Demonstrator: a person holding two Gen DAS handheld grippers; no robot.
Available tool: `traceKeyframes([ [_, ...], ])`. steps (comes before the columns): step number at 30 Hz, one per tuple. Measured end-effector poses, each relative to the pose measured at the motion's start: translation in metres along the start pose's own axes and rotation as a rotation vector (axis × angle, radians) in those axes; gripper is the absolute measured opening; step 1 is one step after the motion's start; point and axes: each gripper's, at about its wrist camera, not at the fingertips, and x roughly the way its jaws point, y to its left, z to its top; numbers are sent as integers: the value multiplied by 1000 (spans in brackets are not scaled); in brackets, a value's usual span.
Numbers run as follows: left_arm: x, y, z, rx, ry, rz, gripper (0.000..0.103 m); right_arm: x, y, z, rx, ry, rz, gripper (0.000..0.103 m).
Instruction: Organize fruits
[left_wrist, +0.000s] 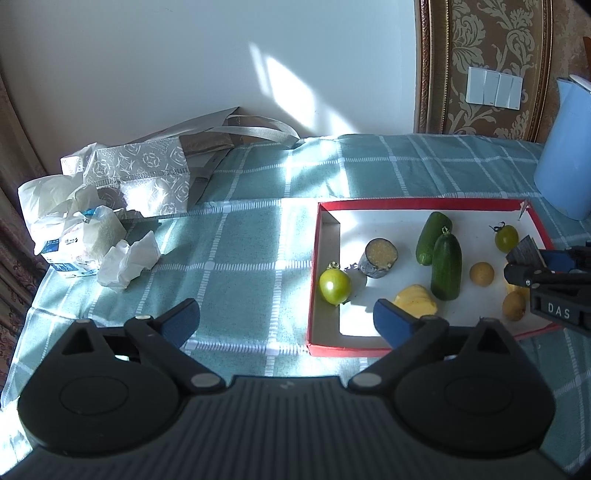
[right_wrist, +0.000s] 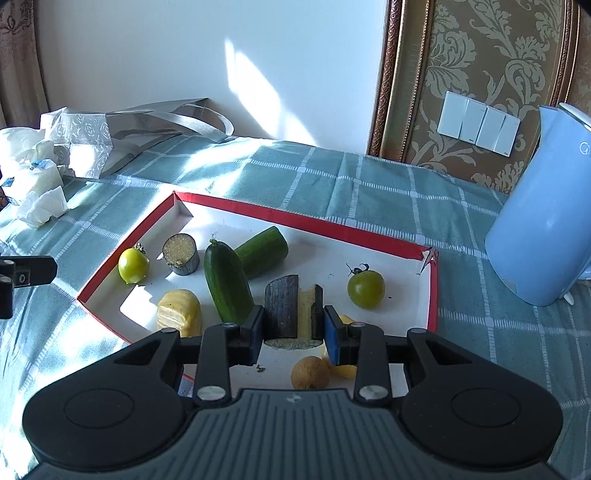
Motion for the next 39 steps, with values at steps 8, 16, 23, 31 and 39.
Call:
traceKeyframes([
  [8, -5, 3, 1, -3, 0, 6, 101, 19, -9, 8, 24, 16, -18, 33],
  [16, -8, 6, 0, -1, 2, 15, 103, 34, -18, 11, 46, 24, -35, 33],
  [23, -13, 12, 2, -15, 5, 15, 103, 46, -21, 14, 46, 34, -50, 33],
  [31, -17, 9, 3, -15, 7, 9, 103, 51, -16, 17, 4, 47, -63, 70],
  [39, -18, 9, 5, -51, 9, 2, 103, -2, -22, 21, 55, -52, -35, 73],
])
